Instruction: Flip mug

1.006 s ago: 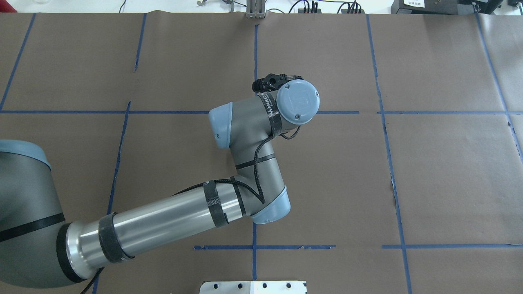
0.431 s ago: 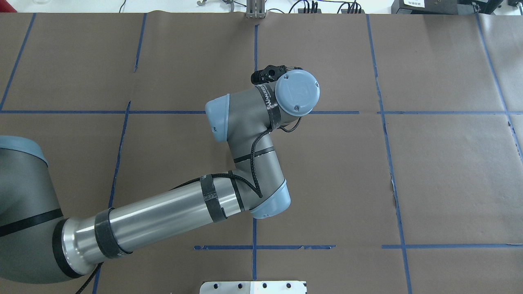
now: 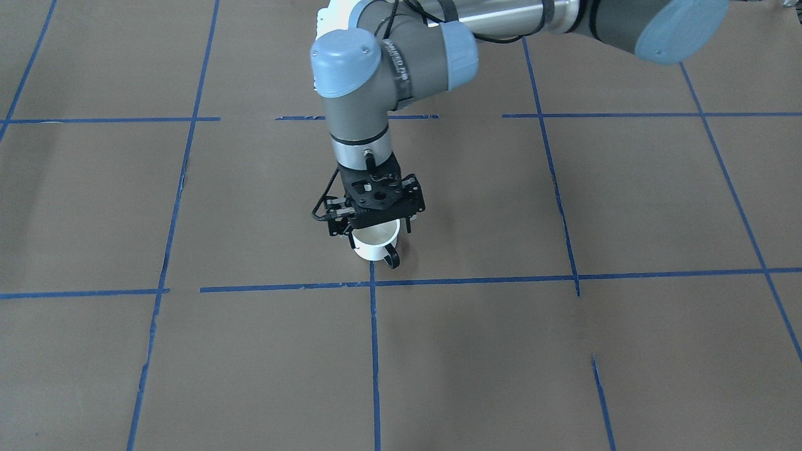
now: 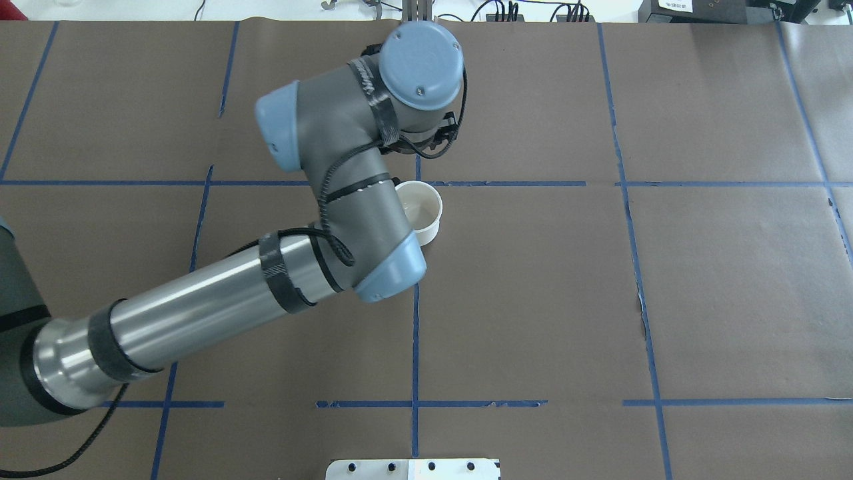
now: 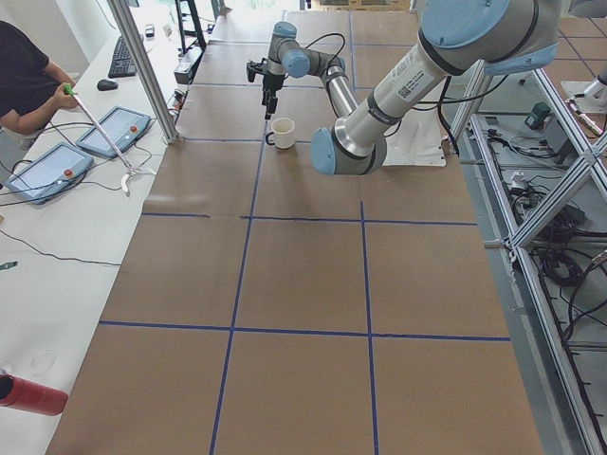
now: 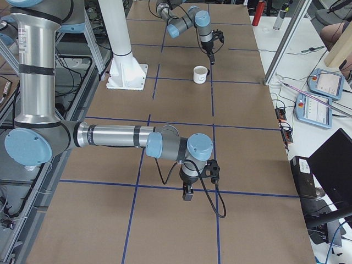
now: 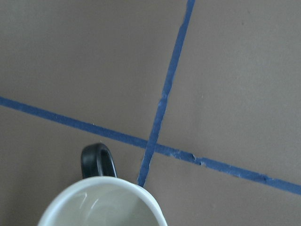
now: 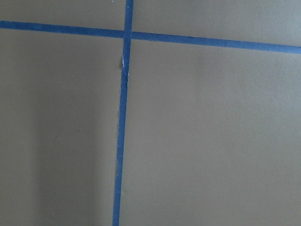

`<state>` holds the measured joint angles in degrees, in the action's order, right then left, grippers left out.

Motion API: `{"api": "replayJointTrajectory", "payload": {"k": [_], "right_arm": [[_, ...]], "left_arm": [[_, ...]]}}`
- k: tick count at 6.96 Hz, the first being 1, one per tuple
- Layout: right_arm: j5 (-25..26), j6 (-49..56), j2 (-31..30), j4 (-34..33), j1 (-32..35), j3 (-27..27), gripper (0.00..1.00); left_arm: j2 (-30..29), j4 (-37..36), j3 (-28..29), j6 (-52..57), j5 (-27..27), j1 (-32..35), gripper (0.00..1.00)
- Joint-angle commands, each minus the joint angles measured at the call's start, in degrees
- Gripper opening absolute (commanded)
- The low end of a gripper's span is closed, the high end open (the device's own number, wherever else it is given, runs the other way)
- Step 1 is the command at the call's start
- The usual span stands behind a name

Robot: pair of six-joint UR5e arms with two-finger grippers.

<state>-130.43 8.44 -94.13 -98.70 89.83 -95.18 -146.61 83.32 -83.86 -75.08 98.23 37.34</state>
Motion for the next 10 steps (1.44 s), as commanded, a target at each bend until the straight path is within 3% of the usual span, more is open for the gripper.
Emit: {"api": "replayJointTrajectory", "payload": {"k": [1,2,4,6,7,8,10], "right_arm": [[0.0,0.0,0.0,0.0,0.0,0.0,1.00],[0.0,0.0,0.0,0.0,0.0,0.0,1.00],[0.0,0.0,0.0,0.0,0.0,0.0,1.00],[0.0,0.0,0.0,0.0,0.0,0.0,1.00],[0.0,0.0,0.0,0.0,0.0,0.0,1.00],[0.0,0.0,0.0,0.0,0.0,0.0,1.00],[0.0,0.0,0.0,0.0,0.0,0.0,1.00]], "left_arm": [[12.5,-2.5,-15.7,13.0,9.5,10.0,1.00],[13.4,-7.0,-19.0,22.9,11.5,14.9,1.00],[29.4,-6.1,-30.0,37.6,20.6,25.5,1.00],[44.7,-5.5,-32.2,59.8,26.3,38.2,1.00],[50.3,-4.1,-29.8,71.6,29.4,44.9,1.00],[52.1,-2.1,-22.7,80.5,32.8,52.5,1.00],[52.2,-0.8,-11.7,91.2,34.6,58.4,1.00]]}}
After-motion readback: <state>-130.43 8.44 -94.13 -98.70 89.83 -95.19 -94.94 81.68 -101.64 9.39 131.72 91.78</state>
